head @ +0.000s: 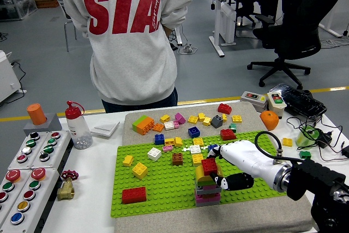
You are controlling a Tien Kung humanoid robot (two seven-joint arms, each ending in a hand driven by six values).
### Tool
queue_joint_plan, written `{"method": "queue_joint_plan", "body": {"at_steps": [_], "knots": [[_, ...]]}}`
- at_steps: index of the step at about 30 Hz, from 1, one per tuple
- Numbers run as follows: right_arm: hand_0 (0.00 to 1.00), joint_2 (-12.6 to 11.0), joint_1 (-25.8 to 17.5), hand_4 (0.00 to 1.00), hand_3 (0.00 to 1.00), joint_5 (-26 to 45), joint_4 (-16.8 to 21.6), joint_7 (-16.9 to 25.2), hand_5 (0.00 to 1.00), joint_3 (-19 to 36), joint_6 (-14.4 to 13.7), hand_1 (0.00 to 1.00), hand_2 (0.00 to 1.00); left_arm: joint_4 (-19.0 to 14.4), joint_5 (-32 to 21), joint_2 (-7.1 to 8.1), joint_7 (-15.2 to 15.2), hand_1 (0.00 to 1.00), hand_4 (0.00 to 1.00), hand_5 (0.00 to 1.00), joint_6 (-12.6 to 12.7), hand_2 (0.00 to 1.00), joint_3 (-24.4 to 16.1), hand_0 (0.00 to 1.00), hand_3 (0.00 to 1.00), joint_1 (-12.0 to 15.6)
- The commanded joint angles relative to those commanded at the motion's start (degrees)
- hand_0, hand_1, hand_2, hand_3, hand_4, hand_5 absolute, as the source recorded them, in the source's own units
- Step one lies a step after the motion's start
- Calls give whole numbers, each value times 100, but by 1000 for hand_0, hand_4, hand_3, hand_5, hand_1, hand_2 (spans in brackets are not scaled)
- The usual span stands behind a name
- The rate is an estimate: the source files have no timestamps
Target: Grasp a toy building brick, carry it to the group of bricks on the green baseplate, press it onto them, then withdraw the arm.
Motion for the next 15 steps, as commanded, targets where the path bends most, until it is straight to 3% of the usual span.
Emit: {"method": "queue_joint_plan", "body": {"at_steps": [15], "knots": [[765,1,-13,537,807,24,21,43,346,38,41,746,843,2,23,5,1,595,276,918,7,600,-22,626,406,14]]}}
